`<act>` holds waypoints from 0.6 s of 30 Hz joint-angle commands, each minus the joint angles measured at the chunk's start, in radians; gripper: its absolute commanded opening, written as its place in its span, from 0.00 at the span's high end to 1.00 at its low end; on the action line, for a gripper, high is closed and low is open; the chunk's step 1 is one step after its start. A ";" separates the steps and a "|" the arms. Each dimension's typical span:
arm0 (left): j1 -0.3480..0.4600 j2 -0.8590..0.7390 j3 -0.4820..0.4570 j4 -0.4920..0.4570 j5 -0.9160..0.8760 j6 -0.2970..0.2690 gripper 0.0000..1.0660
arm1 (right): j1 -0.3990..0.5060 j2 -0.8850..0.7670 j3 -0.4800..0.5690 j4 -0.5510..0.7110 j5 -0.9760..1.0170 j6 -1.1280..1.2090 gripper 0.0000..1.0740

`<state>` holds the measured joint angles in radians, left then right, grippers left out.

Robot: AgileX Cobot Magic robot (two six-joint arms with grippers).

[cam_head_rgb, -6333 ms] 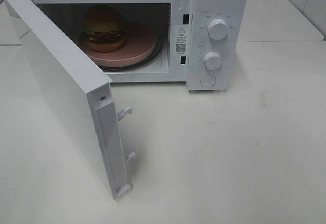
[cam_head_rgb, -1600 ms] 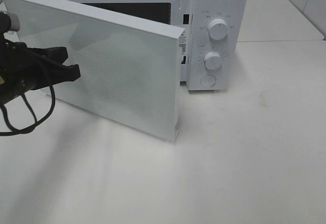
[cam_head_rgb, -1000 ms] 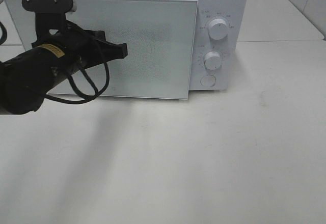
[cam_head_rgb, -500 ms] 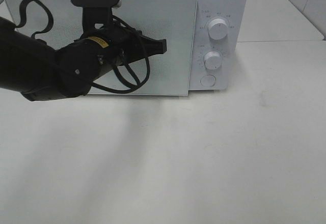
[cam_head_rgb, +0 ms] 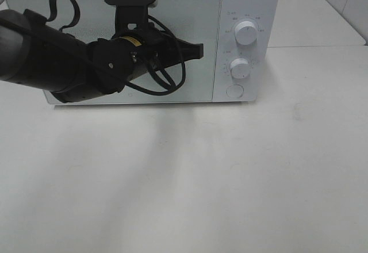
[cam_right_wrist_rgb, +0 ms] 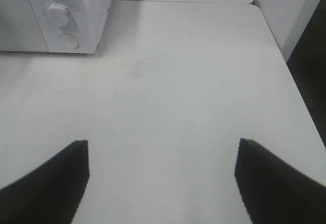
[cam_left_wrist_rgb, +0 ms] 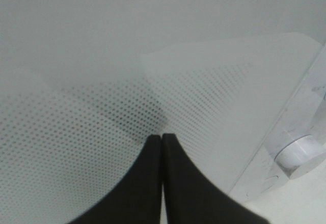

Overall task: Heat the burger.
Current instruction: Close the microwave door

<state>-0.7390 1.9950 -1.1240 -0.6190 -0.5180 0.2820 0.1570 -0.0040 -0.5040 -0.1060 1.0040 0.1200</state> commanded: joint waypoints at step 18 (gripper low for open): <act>-0.067 -0.171 0.183 -0.015 0.367 0.025 0.06 | -0.006 -0.032 0.002 -0.004 -0.007 0.003 0.29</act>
<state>-0.8030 1.8380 -0.9430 -0.6450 -0.2280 0.2850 0.1570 -0.0040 -0.5040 -0.1060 1.0040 0.1200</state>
